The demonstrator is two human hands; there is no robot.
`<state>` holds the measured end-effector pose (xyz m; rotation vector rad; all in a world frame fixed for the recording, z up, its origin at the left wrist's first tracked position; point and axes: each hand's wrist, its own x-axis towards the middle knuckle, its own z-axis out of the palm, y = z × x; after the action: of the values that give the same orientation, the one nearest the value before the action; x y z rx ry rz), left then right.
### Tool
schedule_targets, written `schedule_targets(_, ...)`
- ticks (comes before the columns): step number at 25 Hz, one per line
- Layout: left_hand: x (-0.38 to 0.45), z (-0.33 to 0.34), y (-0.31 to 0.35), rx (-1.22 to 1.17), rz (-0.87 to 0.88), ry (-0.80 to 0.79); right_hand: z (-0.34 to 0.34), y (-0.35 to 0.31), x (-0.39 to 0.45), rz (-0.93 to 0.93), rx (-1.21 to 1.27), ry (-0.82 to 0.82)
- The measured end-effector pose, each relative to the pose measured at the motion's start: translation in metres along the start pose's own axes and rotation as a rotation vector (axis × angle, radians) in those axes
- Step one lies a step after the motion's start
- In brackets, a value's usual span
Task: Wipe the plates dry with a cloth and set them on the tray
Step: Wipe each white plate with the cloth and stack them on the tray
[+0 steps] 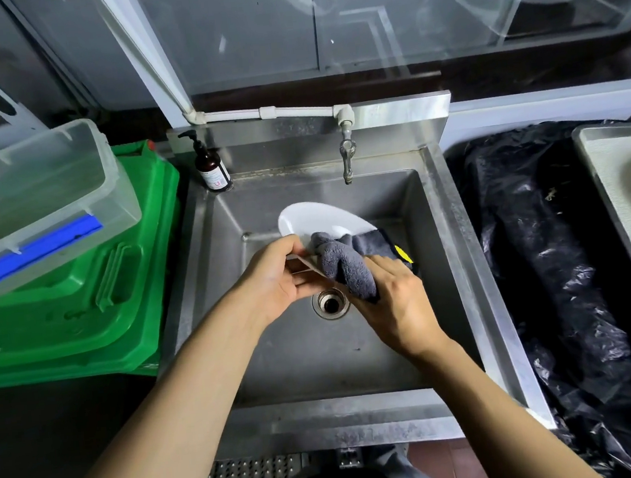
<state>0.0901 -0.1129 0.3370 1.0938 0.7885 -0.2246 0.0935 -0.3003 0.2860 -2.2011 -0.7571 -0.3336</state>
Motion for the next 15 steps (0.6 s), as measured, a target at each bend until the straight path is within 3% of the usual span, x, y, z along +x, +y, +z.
schedule_targets(3, 0.0, -0.005, 0.002, 0.08, -0.036, -0.074, 0.0, 0.0, 0.006, 0.307, 0.229, -0.059)
schedule_targets(5, 0.003, -0.011, 0.001, 0.13, -0.029, -0.071, 0.001, 0.002, 0.012, 0.547, 0.446, 0.054)
schedule_targets(7, 0.006, -0.019, -0.005, 0.227, 0.029, -0.003, -0.003, 0.011, 0.021, 0.758, 0.62, 0.198)
schedule_targets(10, 0.01, -0.031, -0.025, 0.418, 0.03, 0.129, -0.008, 0.025, 0.027, 1.084, 0.883, 0.249)
schedule_targets(12, 0.009, -0.032, -0.037, 0.435, -0.044, 0.159, -0.008, 0.032, 0.025, 1.181, 0.996, 0.265)
schedule_targets(15, 0.005, -0.029, -0.043, 0.278, -0.148, 0.097, -0.007, 0.033, 0.022, 1.174, 1.169, 0.267)
